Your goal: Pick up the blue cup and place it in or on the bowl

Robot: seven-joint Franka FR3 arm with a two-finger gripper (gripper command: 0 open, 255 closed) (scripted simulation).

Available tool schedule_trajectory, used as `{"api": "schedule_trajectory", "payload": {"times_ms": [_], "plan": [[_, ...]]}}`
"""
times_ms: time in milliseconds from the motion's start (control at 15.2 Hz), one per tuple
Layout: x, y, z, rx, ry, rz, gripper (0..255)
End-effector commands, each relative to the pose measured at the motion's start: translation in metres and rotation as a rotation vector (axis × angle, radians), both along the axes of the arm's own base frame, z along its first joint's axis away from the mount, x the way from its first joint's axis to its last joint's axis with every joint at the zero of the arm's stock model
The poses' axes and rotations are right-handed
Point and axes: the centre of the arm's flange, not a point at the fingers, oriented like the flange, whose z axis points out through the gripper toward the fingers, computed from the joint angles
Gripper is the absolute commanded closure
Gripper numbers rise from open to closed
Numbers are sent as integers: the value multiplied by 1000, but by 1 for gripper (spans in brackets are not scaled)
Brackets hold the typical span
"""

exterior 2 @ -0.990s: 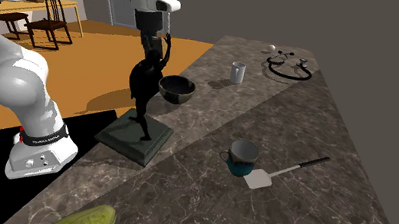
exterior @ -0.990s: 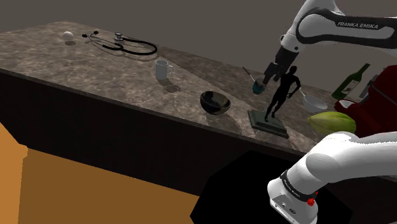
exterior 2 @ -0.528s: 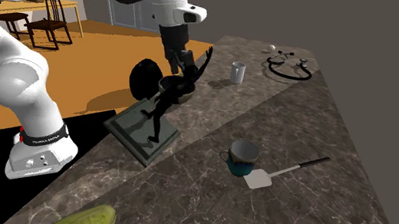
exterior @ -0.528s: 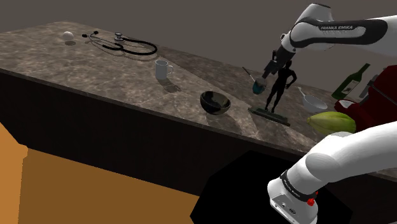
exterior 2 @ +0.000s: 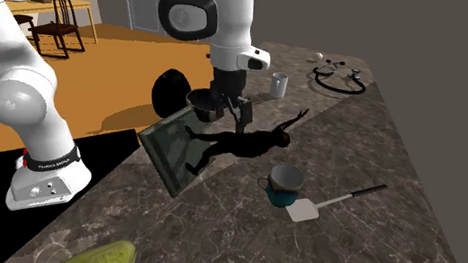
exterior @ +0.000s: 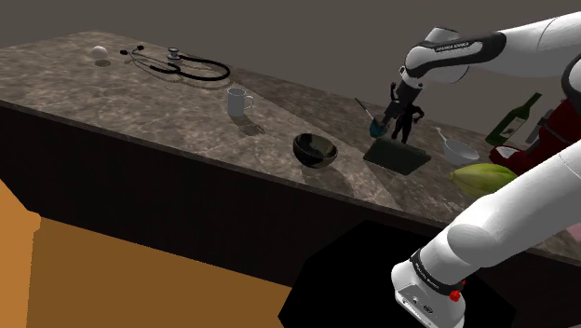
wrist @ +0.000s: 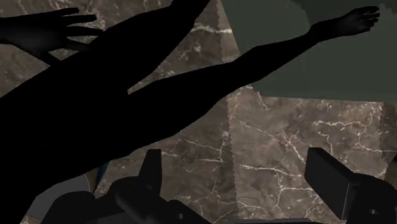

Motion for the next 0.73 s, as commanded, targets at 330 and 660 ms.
{"api": "schedule_trajectory", "payload": {"times_ms": [330, 660], "plan": [[43, -71, -42, 2, 7, 75, 0], [79, -118, -69, -3, 0, 127, 0]]}}
